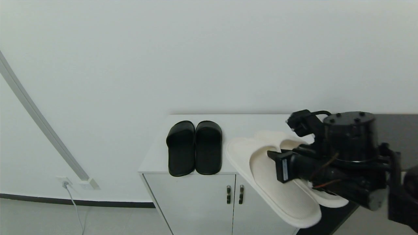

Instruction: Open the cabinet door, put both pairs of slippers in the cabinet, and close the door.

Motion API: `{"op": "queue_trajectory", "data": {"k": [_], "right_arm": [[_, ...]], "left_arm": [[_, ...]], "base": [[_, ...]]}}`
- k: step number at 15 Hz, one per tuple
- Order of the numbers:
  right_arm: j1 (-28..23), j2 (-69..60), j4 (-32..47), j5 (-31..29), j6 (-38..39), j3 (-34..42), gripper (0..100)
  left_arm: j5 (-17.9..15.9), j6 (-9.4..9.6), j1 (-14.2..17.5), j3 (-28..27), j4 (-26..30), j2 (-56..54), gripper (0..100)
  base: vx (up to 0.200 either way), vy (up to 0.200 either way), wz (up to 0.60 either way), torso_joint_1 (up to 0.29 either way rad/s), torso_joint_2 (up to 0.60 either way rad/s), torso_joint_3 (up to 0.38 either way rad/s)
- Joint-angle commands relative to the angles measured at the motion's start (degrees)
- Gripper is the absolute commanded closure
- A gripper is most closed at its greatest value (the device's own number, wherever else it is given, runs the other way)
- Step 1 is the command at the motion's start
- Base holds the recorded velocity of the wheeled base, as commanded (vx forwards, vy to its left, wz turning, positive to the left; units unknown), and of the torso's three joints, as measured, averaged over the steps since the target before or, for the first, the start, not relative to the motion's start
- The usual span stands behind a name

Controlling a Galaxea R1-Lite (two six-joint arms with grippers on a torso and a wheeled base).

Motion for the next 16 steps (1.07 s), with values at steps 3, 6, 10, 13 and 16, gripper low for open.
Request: {"op": "queue_trajectory", "data": {"k": [3,6,10,13,16], "right_arm": [[0.55,-15.24,1.95,10.54,-3.22,11.13,100],[0.55,-13.57,1.95,10.89,-3.13,11.75,100],[0.64,-13.57,2.04,10.80,-3.22,12.72,100],[0.64,-13.39,1.95,10.80,-4.01,13.95,100],[0.64,-13.30,1.86,10.89,-4.80,14.03,100]], "left_arm": [[-0.04,0.09,0.00,0.00,-0.01,0.07,100],[-0.04,0.09,0.00,0.00,-0.01,0.07,100],[-0.04,0.01,0.00,0.00,-0.01,0.07,100],[-0.04,0.01,0.00,0.00,-0.01,0.07,100],[-0.04,0.01,0.00,0.00,-0.01,0.07,100]], "base": [[0.000,0.000,0.00,0.000,0.00,0.000],[0.000,0.000,0.00,0.000,0.00,0.000],[-0.200,0.000,0.00,0.005,0.00,-0.002],[-0.133,0.000,0.00,-0.002,0.00,0.003],[0.000,0.000,0.00,0.000,0.00,0.000]]}}
